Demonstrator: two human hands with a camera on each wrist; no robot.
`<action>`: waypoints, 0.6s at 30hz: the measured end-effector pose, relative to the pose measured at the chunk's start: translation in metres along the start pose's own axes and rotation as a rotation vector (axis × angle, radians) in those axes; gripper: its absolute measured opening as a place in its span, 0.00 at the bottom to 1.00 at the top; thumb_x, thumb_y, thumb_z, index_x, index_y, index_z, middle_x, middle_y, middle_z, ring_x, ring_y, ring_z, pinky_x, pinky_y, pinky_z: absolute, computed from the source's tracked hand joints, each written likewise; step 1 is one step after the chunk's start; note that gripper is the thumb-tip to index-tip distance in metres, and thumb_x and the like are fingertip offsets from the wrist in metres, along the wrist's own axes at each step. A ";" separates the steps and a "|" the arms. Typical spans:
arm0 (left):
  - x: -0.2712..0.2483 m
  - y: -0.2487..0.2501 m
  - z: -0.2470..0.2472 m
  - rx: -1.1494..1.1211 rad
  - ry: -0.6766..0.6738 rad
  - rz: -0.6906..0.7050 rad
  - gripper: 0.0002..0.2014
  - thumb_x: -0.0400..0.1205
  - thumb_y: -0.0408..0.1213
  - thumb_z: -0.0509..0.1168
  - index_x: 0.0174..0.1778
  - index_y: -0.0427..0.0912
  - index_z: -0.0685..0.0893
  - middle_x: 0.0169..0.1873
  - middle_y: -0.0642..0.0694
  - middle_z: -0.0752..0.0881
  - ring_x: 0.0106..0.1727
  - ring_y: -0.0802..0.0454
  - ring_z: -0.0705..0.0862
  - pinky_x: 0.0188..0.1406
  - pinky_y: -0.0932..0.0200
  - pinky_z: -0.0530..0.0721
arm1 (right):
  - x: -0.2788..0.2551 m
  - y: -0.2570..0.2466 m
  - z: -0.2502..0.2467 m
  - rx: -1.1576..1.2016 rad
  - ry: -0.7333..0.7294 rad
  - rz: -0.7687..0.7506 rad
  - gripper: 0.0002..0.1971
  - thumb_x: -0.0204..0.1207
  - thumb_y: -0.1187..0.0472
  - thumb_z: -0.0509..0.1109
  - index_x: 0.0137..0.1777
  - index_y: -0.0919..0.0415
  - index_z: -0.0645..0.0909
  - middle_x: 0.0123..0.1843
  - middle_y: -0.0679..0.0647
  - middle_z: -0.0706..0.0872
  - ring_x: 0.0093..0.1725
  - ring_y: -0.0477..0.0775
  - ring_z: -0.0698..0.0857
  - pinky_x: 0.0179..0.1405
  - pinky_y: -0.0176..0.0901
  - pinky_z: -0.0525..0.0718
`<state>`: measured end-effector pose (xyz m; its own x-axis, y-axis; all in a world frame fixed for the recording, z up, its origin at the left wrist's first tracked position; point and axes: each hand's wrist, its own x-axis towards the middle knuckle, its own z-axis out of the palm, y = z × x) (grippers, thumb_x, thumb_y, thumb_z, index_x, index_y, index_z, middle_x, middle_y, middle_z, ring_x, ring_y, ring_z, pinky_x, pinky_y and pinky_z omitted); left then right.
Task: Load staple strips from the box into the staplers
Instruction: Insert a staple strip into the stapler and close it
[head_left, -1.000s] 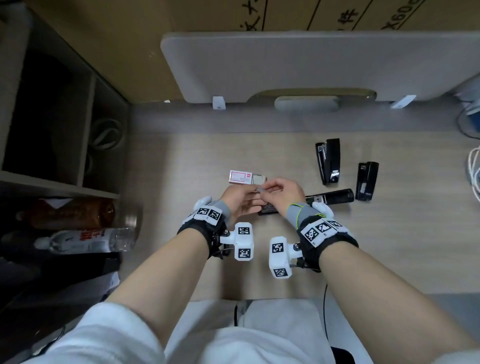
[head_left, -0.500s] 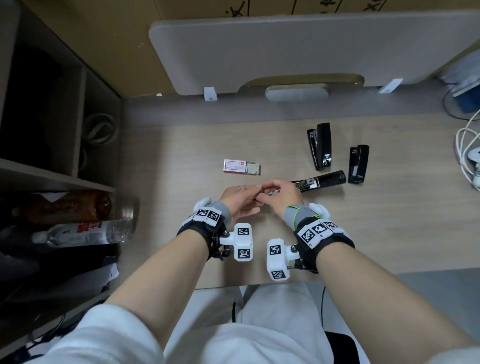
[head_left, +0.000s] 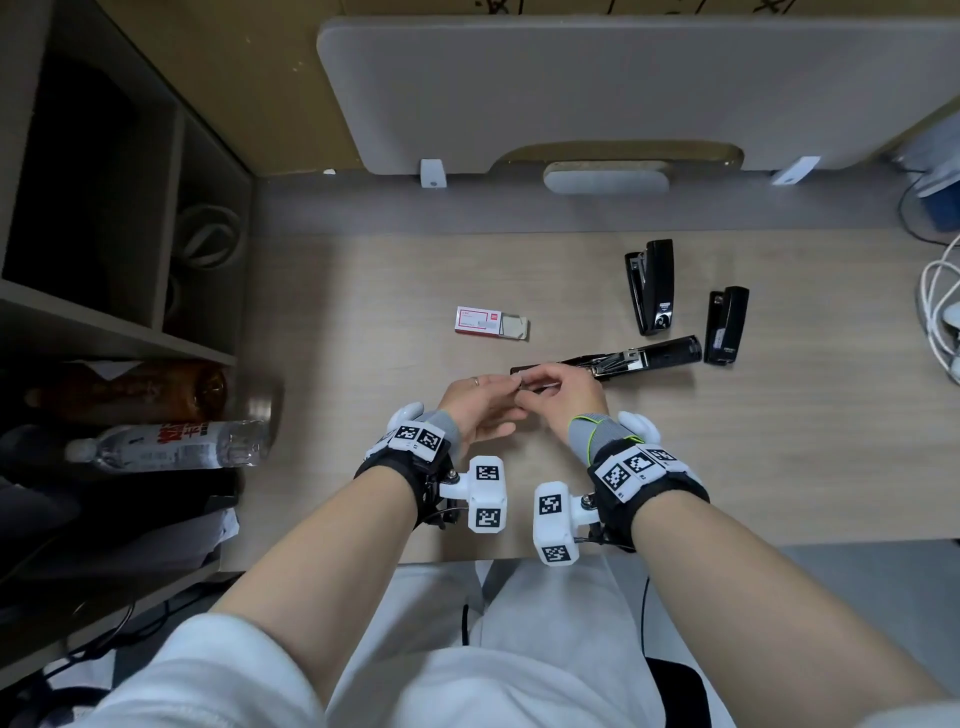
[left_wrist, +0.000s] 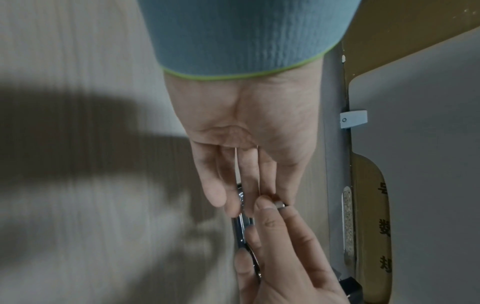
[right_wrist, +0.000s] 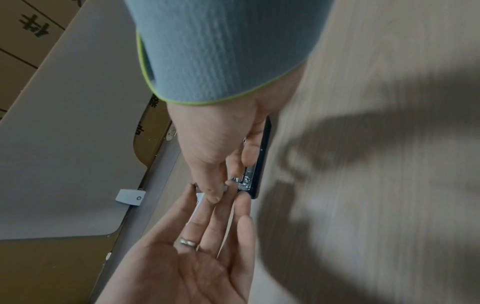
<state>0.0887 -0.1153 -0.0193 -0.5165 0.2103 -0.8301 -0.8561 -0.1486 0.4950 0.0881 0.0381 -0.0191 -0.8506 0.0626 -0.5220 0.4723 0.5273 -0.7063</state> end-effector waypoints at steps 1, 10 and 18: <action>0.000 0.000 -0.001 -0.010 -0.001 -0.020 0.19 0.80 0.46 0.70 0.64 0.42 0.85 0.52 0.44 0.92 0.51 0.50 0.91 0.47 0.58 0.89 | 0.001 0.001 0.001 0.010 -0.001 0.005 0.09 0.66 0.59 0.82 0.46 0.53 0.90 0.42 0.45 0.92 0.31 0.35 0.81 0.46 0.35 0.81; -0.001 0.004 -0.008 0.023 -0.001 -0.034 0.21 0.77 0.51 0.73 0.62 0.42 0.87 0.55 0.44 0.92 0.53 0.51 0.92 0.43 0.60 0.89 | 0.006 0.002 0.000 0.035 -0.052 0.022 0.10 0.66 0.58 0.81 0.48 0.50 0.91 0.41 0.44 0.93 0.42 0.42 0.89 0.57 0.43 0.86; 0.007 0.008 -0.007 0.062 0.036 0.025 0.20 0.78 0.47 0.74 0.56 0.34 0.89 0.51 0.41 0.92 0.50 0.51 0.90 0.51 0.57 0.88 | 0.015 0.001 -0.002 0.113 -0.077 0.075 0.12 0.68 0.44 0.71 0.42 0.49 0.91 0.35 0.47 0.92 0.34 0.50 0.87 0.46 0.45 0.85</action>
<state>0.0779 -0.1219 -0.0229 -0.5378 0.1725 -0.8253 -0.8430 -0.0929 0.5299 0.0754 0.0414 -0.0261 -0.7940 0.0308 -0.6071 0.5602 0.4250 -0.7110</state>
